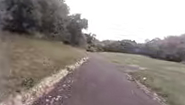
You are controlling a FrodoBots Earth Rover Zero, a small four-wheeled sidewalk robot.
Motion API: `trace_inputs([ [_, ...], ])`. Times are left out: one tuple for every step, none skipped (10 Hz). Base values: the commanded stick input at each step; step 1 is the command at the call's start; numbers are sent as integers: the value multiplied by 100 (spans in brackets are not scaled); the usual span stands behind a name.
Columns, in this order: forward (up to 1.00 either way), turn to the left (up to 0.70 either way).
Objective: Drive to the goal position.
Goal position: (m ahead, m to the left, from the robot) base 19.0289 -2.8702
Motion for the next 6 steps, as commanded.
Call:
trace_inputs([
  [100, 0],
  [100, 0],
  [100, 0],
  [100, 0],
  [100, 0],
  [100, 0],
])
